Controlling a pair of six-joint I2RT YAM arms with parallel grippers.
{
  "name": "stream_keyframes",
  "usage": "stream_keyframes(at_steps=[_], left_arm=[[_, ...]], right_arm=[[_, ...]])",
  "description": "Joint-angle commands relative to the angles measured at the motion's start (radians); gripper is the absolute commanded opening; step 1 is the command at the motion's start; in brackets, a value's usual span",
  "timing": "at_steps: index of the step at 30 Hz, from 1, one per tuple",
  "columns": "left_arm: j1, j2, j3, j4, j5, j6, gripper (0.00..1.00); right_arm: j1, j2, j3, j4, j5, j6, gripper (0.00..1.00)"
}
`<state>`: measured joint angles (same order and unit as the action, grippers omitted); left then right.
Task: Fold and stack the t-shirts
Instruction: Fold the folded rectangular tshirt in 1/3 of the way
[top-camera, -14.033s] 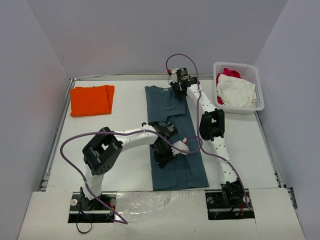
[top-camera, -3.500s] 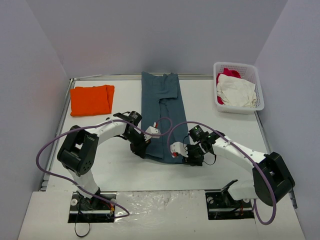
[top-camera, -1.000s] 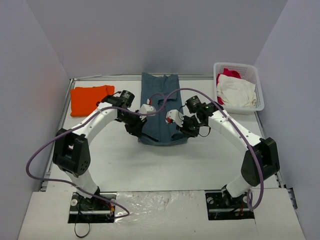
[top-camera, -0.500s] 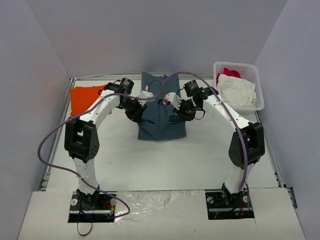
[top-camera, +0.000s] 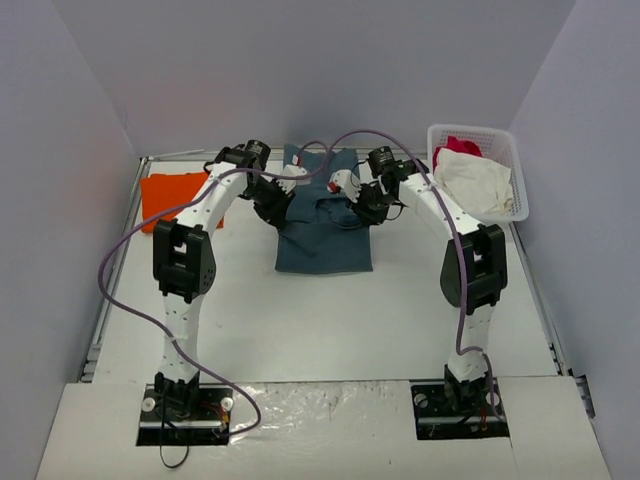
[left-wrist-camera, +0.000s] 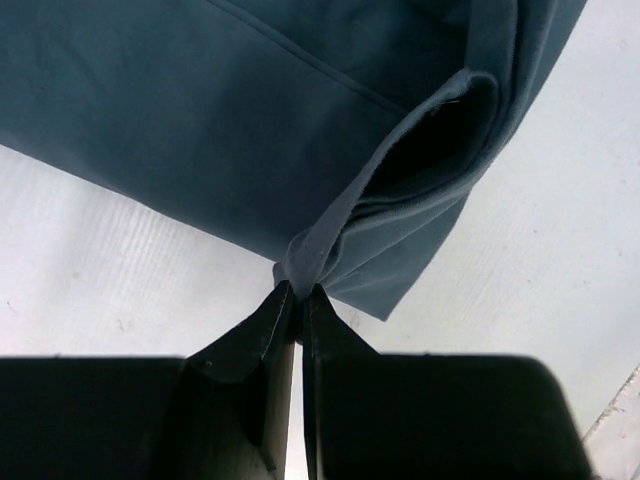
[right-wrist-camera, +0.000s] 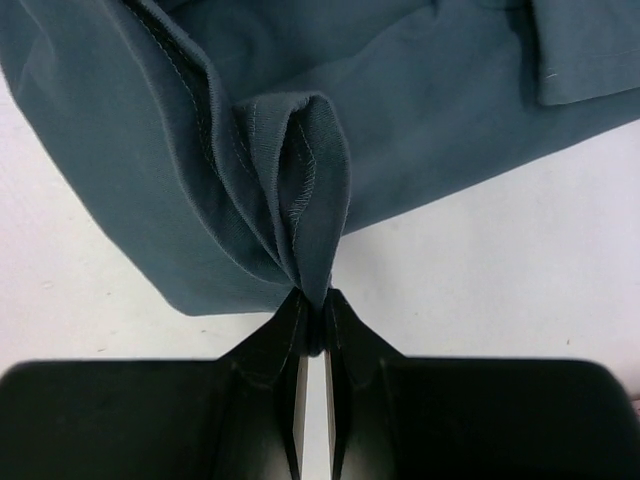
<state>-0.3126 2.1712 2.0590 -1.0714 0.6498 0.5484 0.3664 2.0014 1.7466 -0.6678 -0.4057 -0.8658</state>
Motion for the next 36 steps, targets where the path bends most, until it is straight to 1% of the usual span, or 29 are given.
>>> stream_keyframes(at_steps=[1, 6, 15, 26, 36], left_arm=[[0.007, 0.024, 0.093, -0.068, 0.016, 0.030, 0.02], [0.012, 0.085, 0.206, -0.102, 0.016, 0.035, 0.02], [0.020, 0.165, 0.322, -0.108, 0.004, 0.030, 0.02], [0.030, 0.216, 0.355, -0.053, -0.013, 0.013, 0.02], [0.032, 0.274, 0.415, -0.039, -0.015, 0.010, 0.02]], right_arm=[[-0.015, 0.039, 0.080, -0.026, 0.004, -0.010, 0.00], [-0.027, 0.102, 0.148, -0.027, 0.001, -0.013, 0.00], [-0.040, 0.198, 0.249, -0.029, -0.001, -0.021, 0.00], [-0.053, 0.278, 0.338, -0.029, 0.001, -0.022, 0.00], [-0.057, 0.338, 0.392, -0.026, 0.010, -0.024, 0.00]])
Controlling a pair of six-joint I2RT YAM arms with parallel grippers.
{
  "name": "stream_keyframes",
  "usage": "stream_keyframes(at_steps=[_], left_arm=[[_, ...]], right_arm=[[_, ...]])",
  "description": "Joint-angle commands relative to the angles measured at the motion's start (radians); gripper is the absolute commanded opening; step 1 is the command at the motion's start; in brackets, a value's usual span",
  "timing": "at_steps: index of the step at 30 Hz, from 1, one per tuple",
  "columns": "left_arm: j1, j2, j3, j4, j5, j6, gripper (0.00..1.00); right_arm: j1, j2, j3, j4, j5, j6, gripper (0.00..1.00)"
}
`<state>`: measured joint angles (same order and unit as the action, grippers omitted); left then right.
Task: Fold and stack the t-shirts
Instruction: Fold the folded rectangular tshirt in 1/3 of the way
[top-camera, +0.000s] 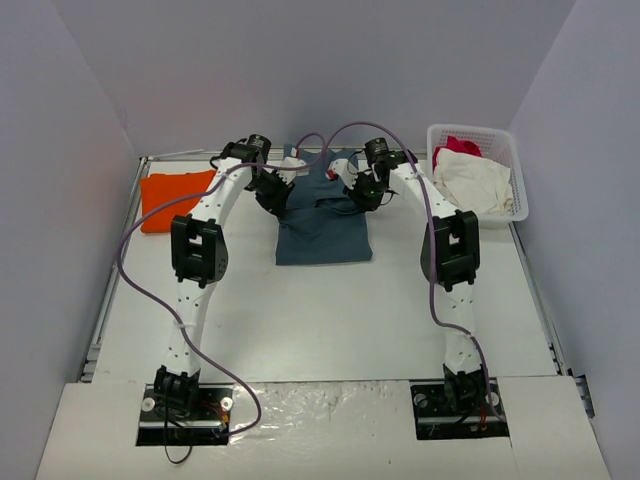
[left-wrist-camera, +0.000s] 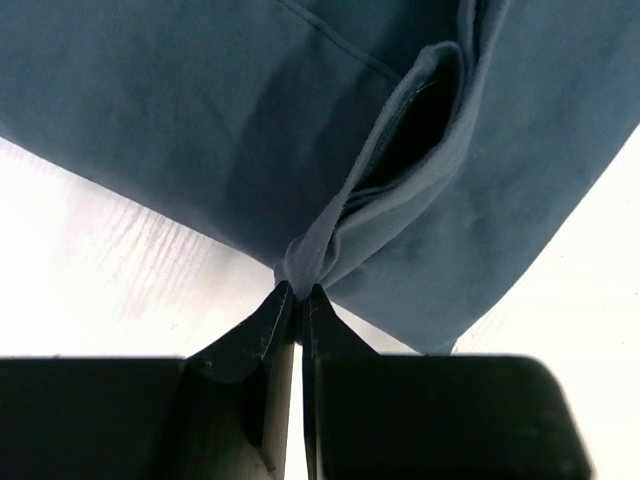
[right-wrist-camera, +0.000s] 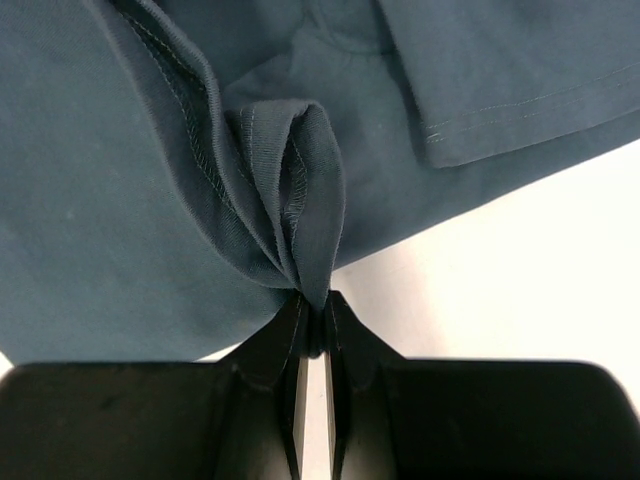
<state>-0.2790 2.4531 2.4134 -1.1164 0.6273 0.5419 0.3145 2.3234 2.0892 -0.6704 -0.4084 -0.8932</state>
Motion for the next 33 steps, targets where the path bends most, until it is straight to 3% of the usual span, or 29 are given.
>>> stream_keyframes(at_steps=[1, 15, 17, 18, 19, 22, 23, 26, 33], left_arm=[[-0.002, -0.006, 0.065, 0.004, 0.006, 0.018, 0.02], [-0.002, 0.015, 0.107, 0.030, -0.021, 0.018, 0.03], [-0.002, 0.009, 0.107, 0.044, -0.031, 0.010, 0.09], [-0.002, 0.007, 0.107, 0.049, -0.032, 0.007, 0.16], [-0.002, 0.007, 0.108, 0.058, -0.035, 0.007, 0.31], [-0.005, 0.000, 0.115, 0.087, -0.058, -0.003, 0.35], [-0.005, -0.002, 0.115, 0.095, -0.063, -0.005, 0.44], [-0.008, -0.014, 0.115, 0.122, -0.083, -0.003, 0.54], [-0.011, -0.118, 0.018, 0.136, -0.107, -0.017, 0.58]], right_arm=[[-0.005, 0.020, 0.054, -0.024, 0.013, 0.004, 0.00], [-0.006, 0.062, 0.121, -0.026, 0.033, 0.010, 0.00], [-0.006, 0.062, 0.123, -0.023, 0.039, 0.008, 0.00], [-0.005, 0.062, 0.123, -0.023, 0.043, 0.008, 0.01], [-0.006, 0.065, 0.126, -0.023, 0.052, 0.007, 0.05], [-0.005, 0.071, 0.144, -0.018, 0.066, 0.016, 0.23], [-0.005, 0.068, 0.147, -0.017, 0.072, 0.017, 0.26], [-0.005, 0.070, 0.157, -0.008, 0.095, 0.023, 0.39], [-0.005, 0.033, 0.175, 0.026, 0.149, 0.082, 0.47]])
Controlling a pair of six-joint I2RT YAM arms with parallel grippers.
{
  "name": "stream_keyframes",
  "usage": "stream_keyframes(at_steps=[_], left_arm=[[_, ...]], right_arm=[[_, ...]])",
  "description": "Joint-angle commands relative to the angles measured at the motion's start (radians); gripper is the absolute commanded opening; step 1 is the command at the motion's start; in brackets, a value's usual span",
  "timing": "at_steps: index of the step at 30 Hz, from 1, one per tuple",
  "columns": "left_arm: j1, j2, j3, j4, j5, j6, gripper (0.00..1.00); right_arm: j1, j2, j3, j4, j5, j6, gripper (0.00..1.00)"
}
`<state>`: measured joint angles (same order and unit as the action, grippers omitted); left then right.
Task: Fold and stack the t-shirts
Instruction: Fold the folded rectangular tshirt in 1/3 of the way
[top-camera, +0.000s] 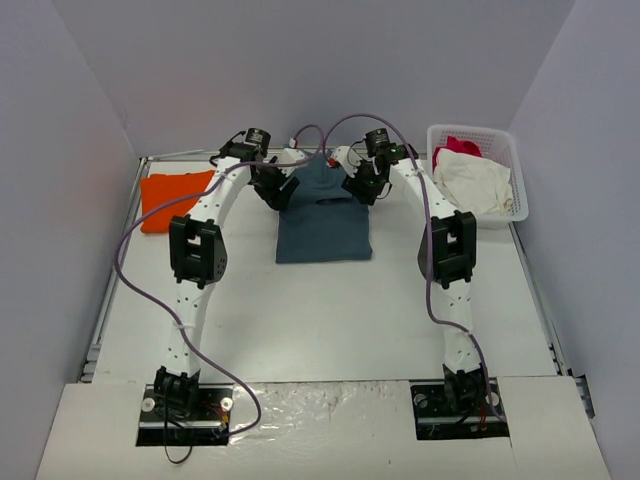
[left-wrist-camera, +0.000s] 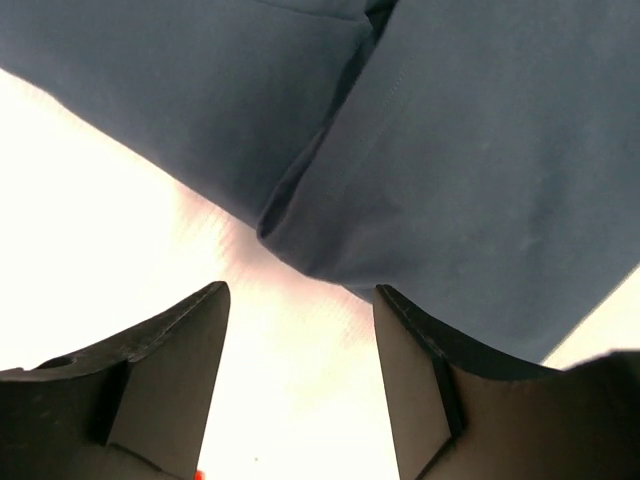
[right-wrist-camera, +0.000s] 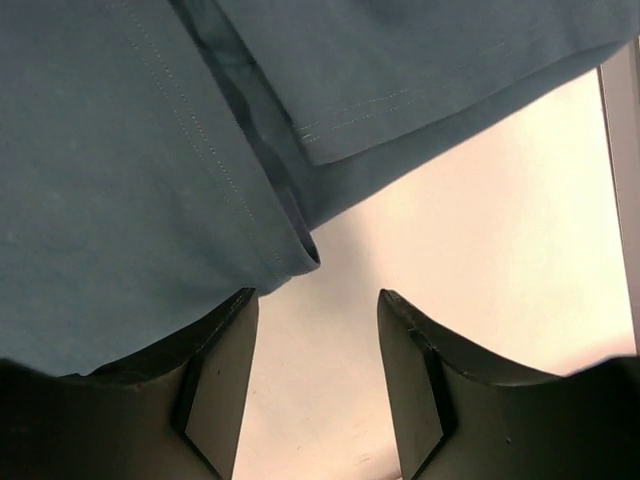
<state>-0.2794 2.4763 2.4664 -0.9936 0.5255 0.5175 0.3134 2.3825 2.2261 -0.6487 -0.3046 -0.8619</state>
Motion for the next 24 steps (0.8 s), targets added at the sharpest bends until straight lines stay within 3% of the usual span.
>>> stream_keyframes(at_steps=[1, 2, 5, 9, 15, 19, 24], left_arm=[[-0.010, -0.195, -0.103, 0.018, -0.005, 0.009, 0.58], [-0.010, -0.223, -0.104, 0.021, -0.004, 0.012, 0.58], [-0.012, -0.364, -0.306, 0.058, -0.001, 0.039, 0.58], [-0.032, -0.615, -0.726, 0.216, -0.021, 0.068, 0.58], [-0.150, -0.890, -1.212, 0.476, -0.152, 0.114, 0.58], [-0.293, -0.962, -1.400, 0.621, -0.314, 0.157, 0.58], [-0.342, -0.926, -1.468, 0.762, -0.397, 0.159, 0.58]], right_arm=[[-0.004, -0.052, 0.027, 0.004, 0.045, 0.073, 0.48], [-0.004, -0.071, 0.018, 0.004, 0.045, 0.087, 0.48], [-0.004, -0.158, -0.060, 0.001, 0.024, 0.145, 0.48], [-0.007, -0.314, -0.230, 0.001, -0.030, 0.231, 0.48], [-0.040, -0.477, -0.494, 0.000, -0.184, 0.337, 0.50], [-0.057, -0.526, -0.595, -0.032, -0.263, 0.331, 0.50], [-0.059, -0.556, -0.672, -0.031, -0.214, 0.334, 0.50]])
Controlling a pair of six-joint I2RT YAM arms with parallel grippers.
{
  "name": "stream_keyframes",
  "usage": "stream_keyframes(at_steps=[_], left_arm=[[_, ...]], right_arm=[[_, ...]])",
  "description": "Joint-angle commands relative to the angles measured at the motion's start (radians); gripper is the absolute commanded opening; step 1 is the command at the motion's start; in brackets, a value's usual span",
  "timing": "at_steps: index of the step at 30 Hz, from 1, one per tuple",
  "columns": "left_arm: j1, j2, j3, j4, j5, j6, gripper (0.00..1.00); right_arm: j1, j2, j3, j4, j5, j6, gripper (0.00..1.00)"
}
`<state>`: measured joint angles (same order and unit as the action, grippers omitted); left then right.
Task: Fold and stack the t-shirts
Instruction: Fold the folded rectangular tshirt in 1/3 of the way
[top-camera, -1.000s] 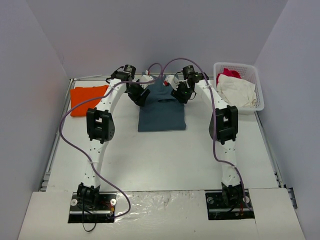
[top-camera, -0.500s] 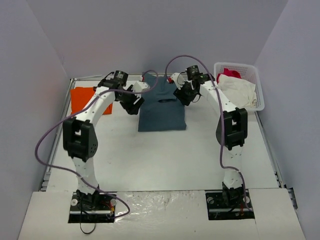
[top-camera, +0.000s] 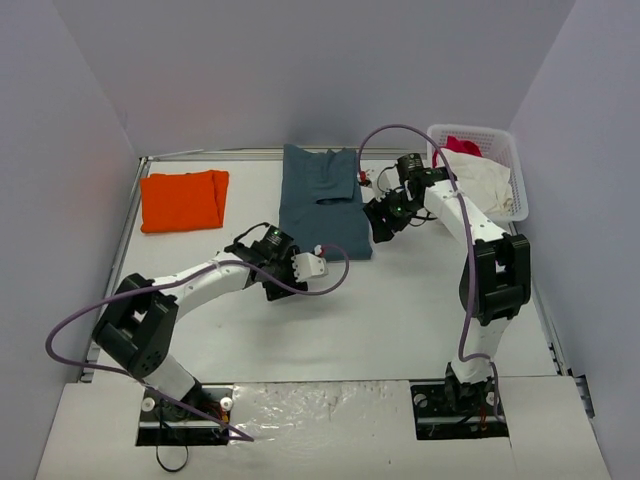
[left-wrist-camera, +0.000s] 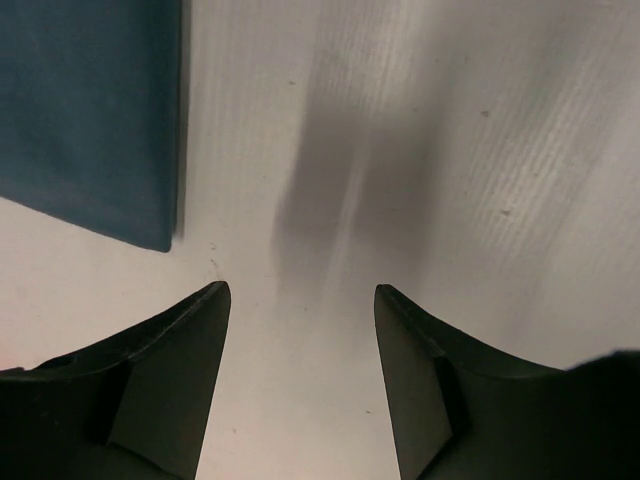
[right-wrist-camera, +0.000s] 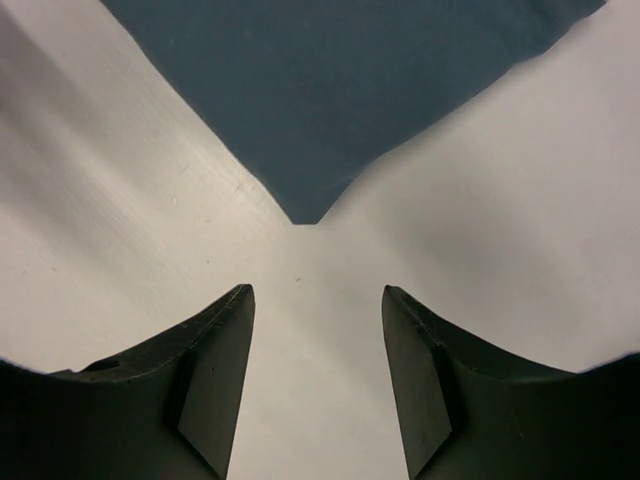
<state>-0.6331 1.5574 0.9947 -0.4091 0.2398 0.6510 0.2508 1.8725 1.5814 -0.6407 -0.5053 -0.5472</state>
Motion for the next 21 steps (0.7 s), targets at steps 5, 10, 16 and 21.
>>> stream_keyframes(at_steps=[5, 10, 16, 21], left_arm=[[0.010, 0.047, -0.027, 0.308, -0.161, 0.035, 0.58], [0.010, 0.093, -0.033, 0.385, -0.229, 0.044, 0.58], [0.015, 0.147, -0.030, 0.392, -0.276, 0.076, 0.57], [0.050, 0.168, -0.002, 0.365, -0.289, 0.068, 0.57]], right_arm=[[0.002, -0.055, -0.058, -0.040, 0.042, 0.016, 0.50], [0.002, -0.053, -0.067, -0.039, 0.063, 0.013, 0.50], [0.001, -0.044, -0.058, -0.040, 0.082, 0.012, 0.50], [-0.001, -0.036, -0.060, -0.037, 0.085, 0.004, 0.50]])
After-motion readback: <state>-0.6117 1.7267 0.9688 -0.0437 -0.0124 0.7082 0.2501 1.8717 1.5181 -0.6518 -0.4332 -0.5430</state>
